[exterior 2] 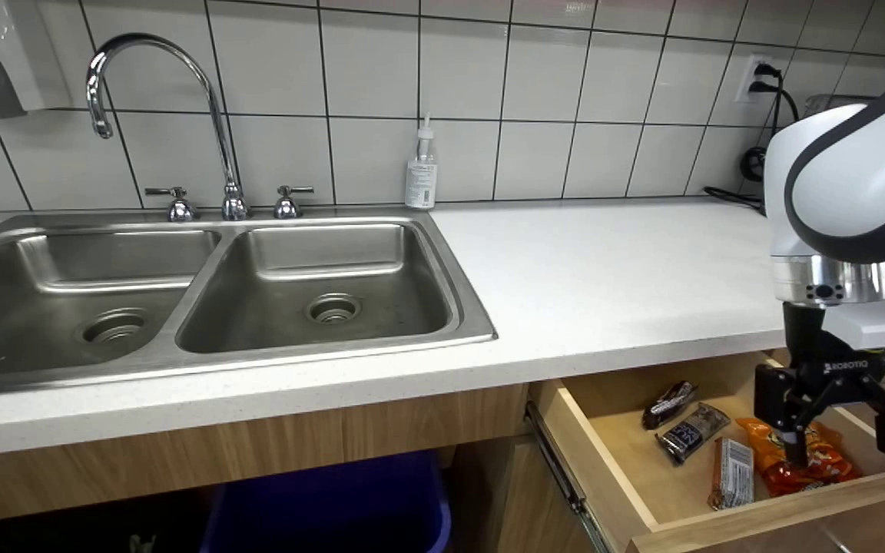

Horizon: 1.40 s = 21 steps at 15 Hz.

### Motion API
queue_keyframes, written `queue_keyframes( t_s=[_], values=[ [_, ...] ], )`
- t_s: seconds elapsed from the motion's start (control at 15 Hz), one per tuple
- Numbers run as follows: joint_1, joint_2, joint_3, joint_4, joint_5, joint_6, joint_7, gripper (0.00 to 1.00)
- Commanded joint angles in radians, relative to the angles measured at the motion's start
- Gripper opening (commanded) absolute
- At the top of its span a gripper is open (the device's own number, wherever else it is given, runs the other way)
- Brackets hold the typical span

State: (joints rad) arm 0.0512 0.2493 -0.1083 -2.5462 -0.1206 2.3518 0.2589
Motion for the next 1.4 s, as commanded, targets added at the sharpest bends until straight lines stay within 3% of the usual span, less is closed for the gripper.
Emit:
queue_keyframes(
  t_s=[0.0,0.87,1.33],
  values=[
    [-0.023,-0.040,0.028,-0.050,0.021,0.008,-0.070,1.00],
    [-0.028,-0.058,0.037,-0.147,0.014,0.026,-0.157,1.00],
    [-0.029,-0.030,0.039,-0.188,0.016,0.194,-0.188,1.00]
  ],
)
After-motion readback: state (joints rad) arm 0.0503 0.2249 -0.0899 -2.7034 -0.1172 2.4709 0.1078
